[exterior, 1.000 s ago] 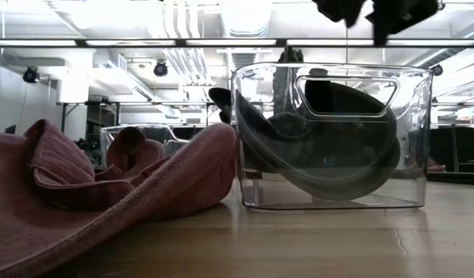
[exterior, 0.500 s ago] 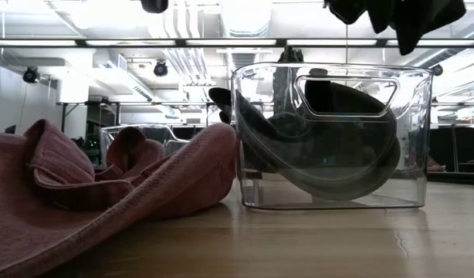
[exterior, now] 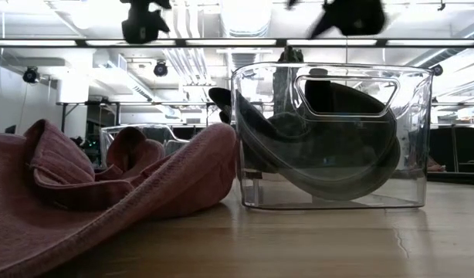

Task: Pick & Place hat
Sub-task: Put the bottom right red cap into the top transparent bin

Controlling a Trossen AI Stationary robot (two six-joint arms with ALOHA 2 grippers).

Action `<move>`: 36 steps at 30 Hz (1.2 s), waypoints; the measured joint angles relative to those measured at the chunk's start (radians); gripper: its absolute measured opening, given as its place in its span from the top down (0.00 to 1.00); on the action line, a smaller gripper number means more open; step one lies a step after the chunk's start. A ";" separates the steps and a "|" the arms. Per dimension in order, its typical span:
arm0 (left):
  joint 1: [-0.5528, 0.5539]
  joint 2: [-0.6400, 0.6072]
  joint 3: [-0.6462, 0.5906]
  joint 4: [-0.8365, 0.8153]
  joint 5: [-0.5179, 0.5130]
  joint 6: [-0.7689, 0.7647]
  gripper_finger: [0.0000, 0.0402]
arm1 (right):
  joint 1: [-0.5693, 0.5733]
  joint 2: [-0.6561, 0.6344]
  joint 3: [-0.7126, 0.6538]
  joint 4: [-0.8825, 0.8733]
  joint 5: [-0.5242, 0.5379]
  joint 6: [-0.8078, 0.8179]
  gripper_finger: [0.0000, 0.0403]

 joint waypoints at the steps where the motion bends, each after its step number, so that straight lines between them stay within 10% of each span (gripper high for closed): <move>1: 0.000 0.000 -0.016 0.011 -0.003 -0.016 0.58 | -0.001 0.000 0.000 0.045 0.020 -0.012 0.46; 12: -0.015 -0.004 -0.059 0.099 -0.001 -0.072 0.58 | -0.052 -0.001 0.000 0.452 0.104 -0.193 0.46; 36: -0.018 -0.144 -0.069 0.118 0.003 -0.261 0.58 | -0.168 0.222 0.099 0.462 -0.070 -0.048 0.46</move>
